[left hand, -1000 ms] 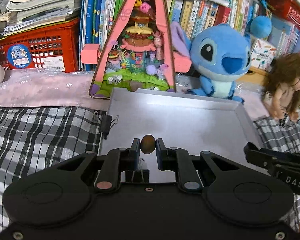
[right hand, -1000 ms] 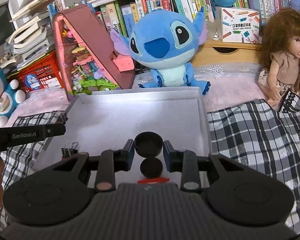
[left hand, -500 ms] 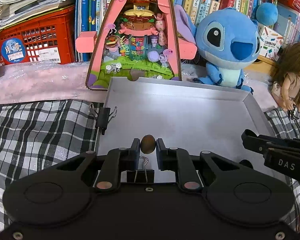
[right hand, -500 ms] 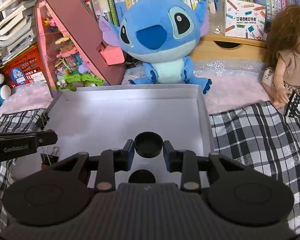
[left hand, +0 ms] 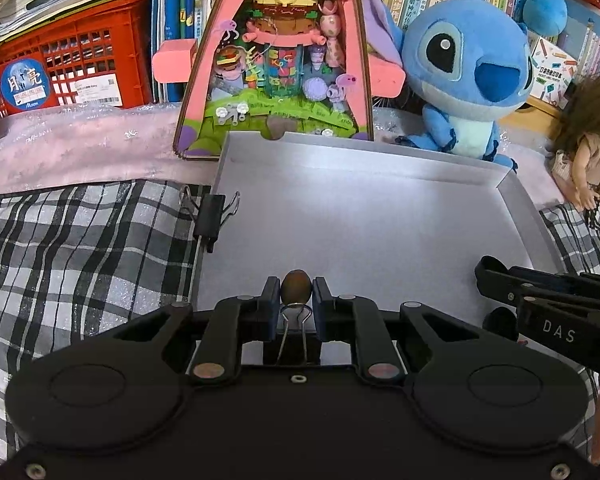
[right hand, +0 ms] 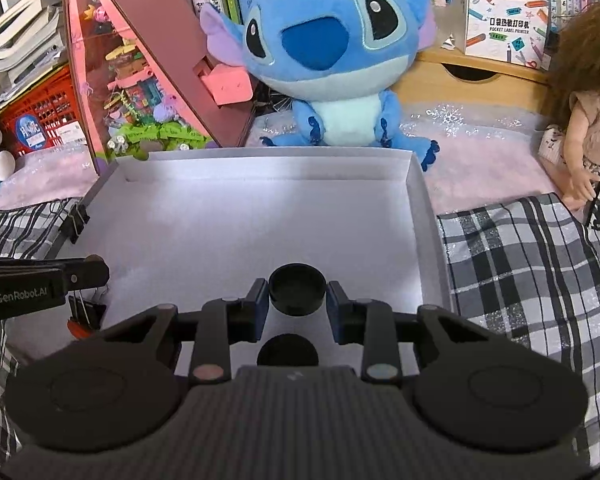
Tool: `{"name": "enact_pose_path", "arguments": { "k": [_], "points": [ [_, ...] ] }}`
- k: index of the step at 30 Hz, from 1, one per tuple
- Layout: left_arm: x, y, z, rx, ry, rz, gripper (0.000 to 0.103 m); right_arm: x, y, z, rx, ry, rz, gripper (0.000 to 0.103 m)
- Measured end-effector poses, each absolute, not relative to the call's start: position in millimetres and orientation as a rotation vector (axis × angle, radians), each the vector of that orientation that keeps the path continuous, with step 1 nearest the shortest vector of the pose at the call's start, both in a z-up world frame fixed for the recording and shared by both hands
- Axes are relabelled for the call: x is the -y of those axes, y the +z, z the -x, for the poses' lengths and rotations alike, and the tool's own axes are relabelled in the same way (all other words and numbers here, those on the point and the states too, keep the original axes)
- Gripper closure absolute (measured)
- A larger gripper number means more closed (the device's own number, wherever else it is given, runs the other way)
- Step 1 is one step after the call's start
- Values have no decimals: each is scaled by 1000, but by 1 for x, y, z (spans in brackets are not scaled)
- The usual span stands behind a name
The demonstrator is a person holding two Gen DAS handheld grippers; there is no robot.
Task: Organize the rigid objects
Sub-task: 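Carry the nut in the left tool and the cap in the right tool over the tray, then open the left tool to drop the nut while the right tool drops the cap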
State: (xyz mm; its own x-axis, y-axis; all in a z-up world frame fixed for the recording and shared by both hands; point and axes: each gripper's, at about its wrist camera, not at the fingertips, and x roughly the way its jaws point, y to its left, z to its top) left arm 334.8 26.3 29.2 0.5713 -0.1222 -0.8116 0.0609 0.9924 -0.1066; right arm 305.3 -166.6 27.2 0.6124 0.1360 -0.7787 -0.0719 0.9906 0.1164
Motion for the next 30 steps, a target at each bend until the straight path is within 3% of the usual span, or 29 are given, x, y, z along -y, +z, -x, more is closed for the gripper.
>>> {"name": "enact_pose_path", "arguments": {
  "k": [20,30],
  "points": [
    [-29,25,-335,-968,-115,85,85,165,22,-307,-940,116,-51,66],
    [-28,27,-333,-953,-106,78,74,163,23,-303,-954,123,-33,66]
  ]
}}
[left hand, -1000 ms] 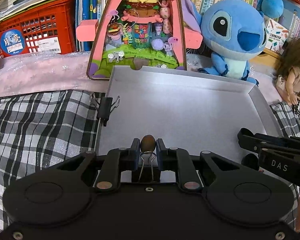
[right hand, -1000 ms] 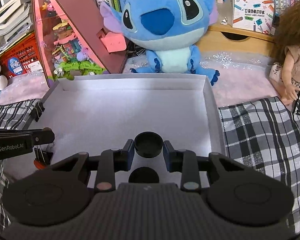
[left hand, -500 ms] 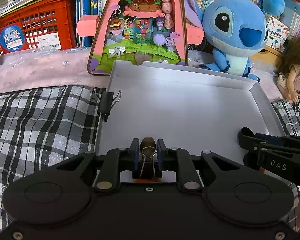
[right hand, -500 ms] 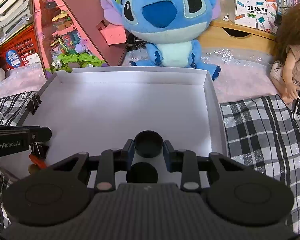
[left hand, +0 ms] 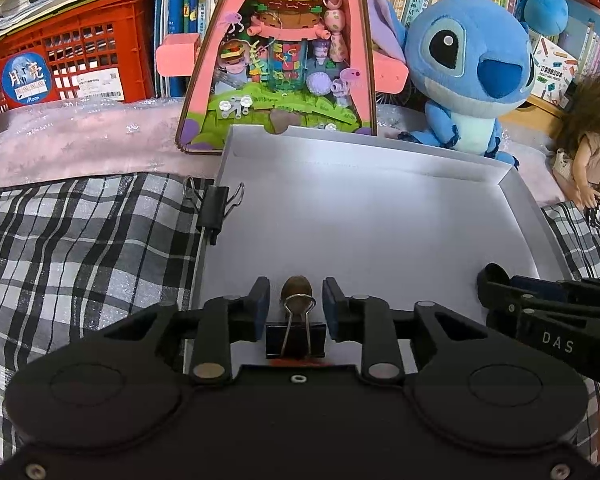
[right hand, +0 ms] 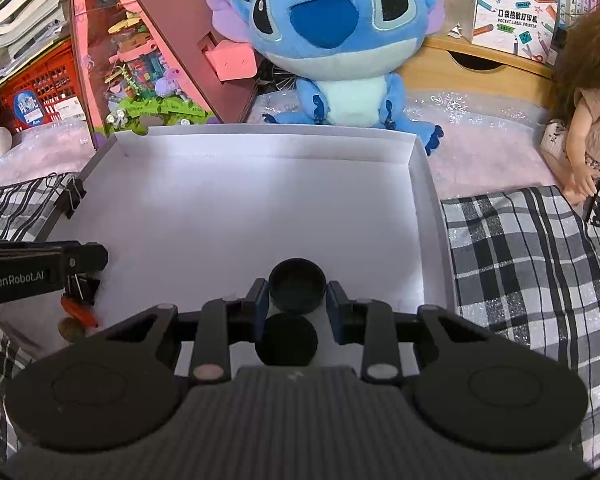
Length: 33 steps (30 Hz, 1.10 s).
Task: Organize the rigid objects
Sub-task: 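Open the left tool to drop the nut while the right tool drops the cap, then move both tools back from the tray toward the items on the cloth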
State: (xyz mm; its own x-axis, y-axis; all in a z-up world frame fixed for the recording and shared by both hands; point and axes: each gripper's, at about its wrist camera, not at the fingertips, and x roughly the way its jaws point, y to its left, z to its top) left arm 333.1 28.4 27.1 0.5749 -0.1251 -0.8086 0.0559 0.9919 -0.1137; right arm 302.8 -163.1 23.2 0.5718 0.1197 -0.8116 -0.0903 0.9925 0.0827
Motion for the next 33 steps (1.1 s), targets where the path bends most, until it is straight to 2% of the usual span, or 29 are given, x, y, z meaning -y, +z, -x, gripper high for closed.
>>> {"name": "enact_pose_path", "arguments": {
  "k": [8,10,12,16,23,33],
  "points": [
    [-32,35,-328,-928,-90,79,64,166,24,-300,-948,122,-60,62],
    [-33,38,-325,-921,-90,76,62,166,27,-299,-942,121,-65,60],
    [-33,42,-322,-914,-87,68,60,167,30,-296,-933,120,-66,50],
    [-34,53,-310,-896,-81,56,57,168,40,-288,-912,127,-76,47],
    [-31,76,-275,-835,-84,42,52,168,60,-261,-853,152,-39,39],
    [-26,88,-211,-802,-117,65,51,168,81,-199,-768,201,49,28]
  ]
}}
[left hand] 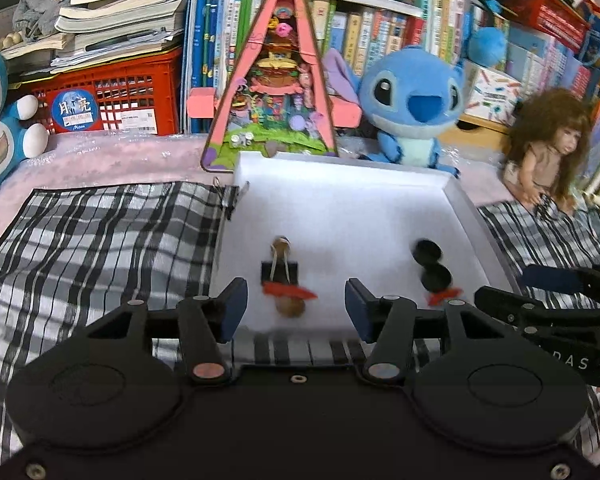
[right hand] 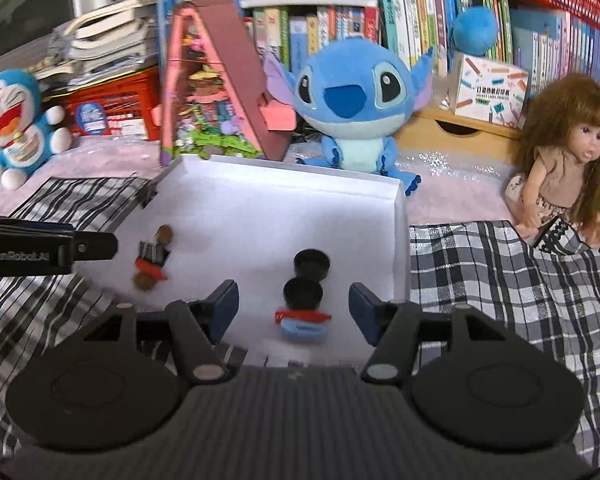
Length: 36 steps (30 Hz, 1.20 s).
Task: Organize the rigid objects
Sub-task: 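Move both tools back from the tray toward the items on the cloth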
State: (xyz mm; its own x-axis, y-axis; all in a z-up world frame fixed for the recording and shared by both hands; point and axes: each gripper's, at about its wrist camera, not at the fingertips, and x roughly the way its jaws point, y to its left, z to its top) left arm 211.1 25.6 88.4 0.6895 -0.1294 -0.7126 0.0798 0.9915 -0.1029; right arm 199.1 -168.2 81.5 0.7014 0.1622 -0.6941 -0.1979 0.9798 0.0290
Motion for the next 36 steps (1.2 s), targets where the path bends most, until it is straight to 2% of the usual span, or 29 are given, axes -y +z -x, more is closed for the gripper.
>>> {"name": "enact_pose_path", "arguments": {
  "k": [17,23,31,36],
  "points": [
    [-4,70,-115,-755,-226,61,48,165,73,-104,-678,283,122,19],
    [2,57,-93,-734,-247,44,46,171,60,-86,-674,293,106,18],
    [3,44,-66,-693,-265,11,40,177,49,-67,-615,269,138,9],
    [-2,37,-53,-682,-265,-3,39,185,42,-62,-614,257,122,8]
  ]
}}
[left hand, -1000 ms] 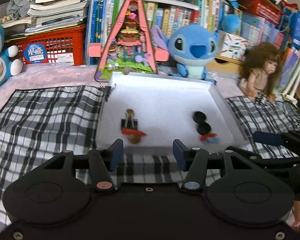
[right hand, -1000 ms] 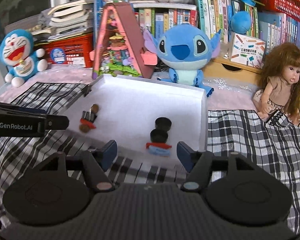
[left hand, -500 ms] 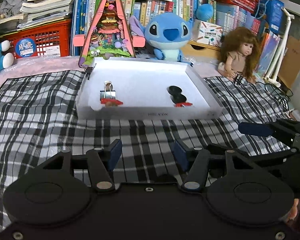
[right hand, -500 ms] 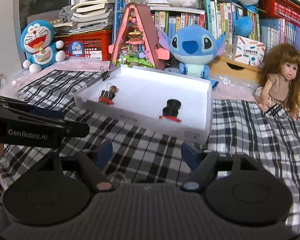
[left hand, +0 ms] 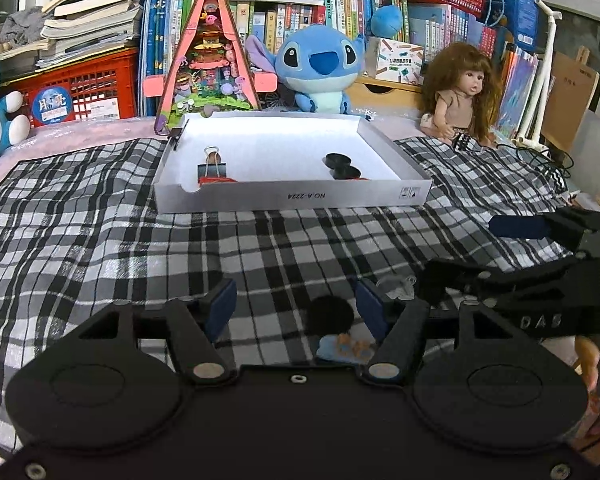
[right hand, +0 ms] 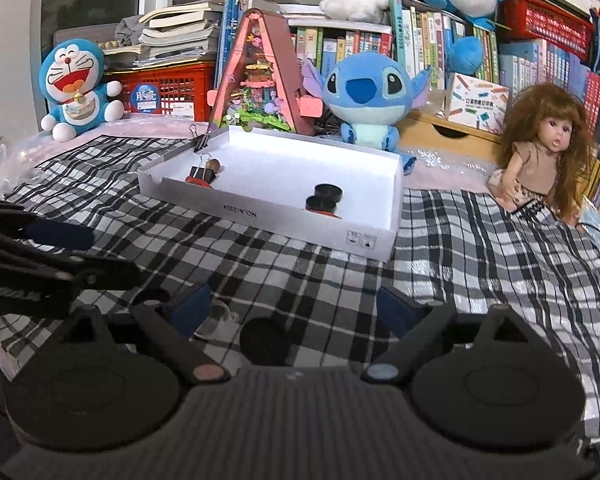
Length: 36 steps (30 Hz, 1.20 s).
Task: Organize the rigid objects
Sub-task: 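Move both tools back from the tray toward the items on the cloth, then close the left tool on the blue bear sticker card while the right tool closes on a black cap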
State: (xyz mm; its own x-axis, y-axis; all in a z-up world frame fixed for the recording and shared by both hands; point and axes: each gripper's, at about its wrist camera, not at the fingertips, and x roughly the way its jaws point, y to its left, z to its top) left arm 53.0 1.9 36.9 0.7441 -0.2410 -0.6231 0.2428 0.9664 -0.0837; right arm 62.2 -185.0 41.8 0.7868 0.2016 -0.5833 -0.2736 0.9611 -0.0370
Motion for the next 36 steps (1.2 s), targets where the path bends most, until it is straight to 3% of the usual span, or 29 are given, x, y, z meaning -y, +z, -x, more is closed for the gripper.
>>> {"name": "enact_pose_path", "arguments": {
  "k": [13,17,21,25,28,33,36],
  "points": [
    [7,10,-25,-713,-315,-43,40,186,25,-49,-632,286,193,9],
    [16,7,-24,-723,-346,-63,54,180,22,-46,-633,309,226,13],
    [23,5,-25,-706,-366,-94,57,180,19,-48,-639,331,222,20],
    [29,0,-31,-706,-369,-113,68,180,16,-53,-653,345,212,24],
    [30,0,-33,-698,-364,-111,68,180,14,-57,-661,361,208,27],
    [28,2,-33,-698,-365,-108,68,181,10,-65,-708,394,173,59],
    [24,4,-33,-699,-355,-96,68,180,11,-64,-704,389,168,66]
  ]
}}
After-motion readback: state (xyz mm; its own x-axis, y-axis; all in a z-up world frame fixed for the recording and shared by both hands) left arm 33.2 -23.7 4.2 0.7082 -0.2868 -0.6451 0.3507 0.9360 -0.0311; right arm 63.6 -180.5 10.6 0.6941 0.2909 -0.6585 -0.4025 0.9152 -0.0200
